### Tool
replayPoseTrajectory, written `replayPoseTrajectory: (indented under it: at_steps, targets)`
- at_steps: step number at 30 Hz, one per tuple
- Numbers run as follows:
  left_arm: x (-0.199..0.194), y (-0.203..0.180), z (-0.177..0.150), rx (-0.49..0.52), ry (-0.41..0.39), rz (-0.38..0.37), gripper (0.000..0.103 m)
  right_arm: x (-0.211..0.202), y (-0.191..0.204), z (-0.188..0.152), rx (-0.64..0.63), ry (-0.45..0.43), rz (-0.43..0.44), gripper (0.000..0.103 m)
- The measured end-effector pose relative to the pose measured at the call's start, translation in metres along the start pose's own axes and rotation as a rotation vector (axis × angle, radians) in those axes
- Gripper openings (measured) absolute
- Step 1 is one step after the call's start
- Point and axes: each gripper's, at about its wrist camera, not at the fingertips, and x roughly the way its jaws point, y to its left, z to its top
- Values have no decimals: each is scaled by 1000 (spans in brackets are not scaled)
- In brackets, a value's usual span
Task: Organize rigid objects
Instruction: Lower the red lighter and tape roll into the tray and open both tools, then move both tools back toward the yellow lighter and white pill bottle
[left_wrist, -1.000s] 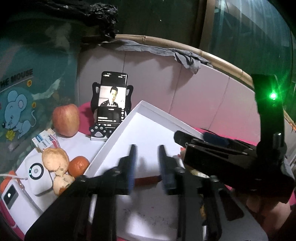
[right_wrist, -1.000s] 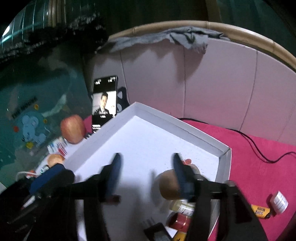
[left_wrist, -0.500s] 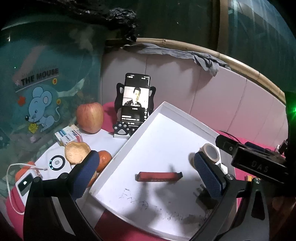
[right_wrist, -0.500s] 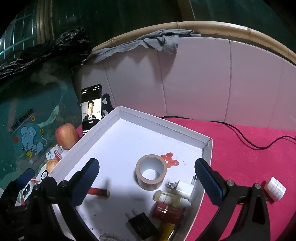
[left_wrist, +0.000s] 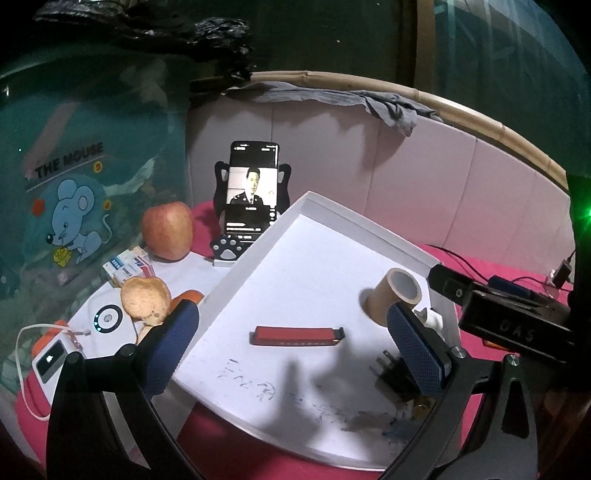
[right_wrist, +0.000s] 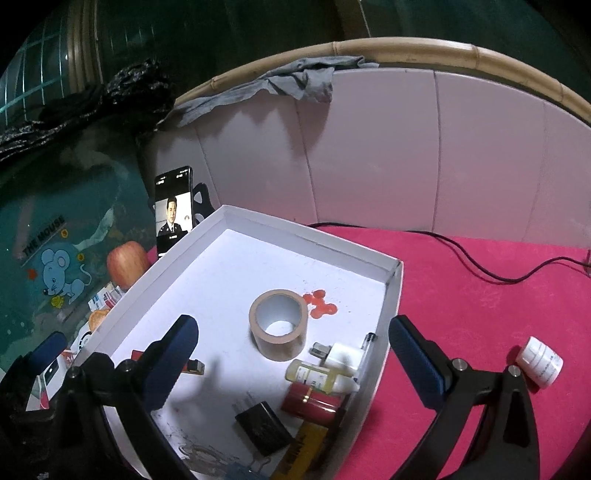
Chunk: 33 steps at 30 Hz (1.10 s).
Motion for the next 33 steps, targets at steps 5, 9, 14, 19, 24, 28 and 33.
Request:
replayPoseTrajectory:
  at_steps: [5, 9, 14, 19, 24, 28, 33]
  targets:
    - [-3, -11, -2, 24, 0, -19, 103, -8, -10, -1, 21, -12, 1, 103]
    - [-6, -20, -4, 44, -2, -34, 103, -14, -19, -3, 40, -17, -2, 103]
    - [-8, -31, -10, 65, 6, -53, 103, -26, -31, -7, 54, -32, -5, 103]
    - [-7, -45, -16, 96, 25, -94, 103, -39, -44, -14, 32, -60, -42, 103]
    - [-10, -62, -20, 136, 26, -122, 103, -47, -53, -17, 26, -73, -58, 103]
    - [-15, -75, -20, 174, 25, -137, 103, -57, -55, -19, -2, -97, -70, 103]
    - [-19, -92, -22, 216, 26, -158, 103, -71, -64, -19, -34, -141, -102, 103]
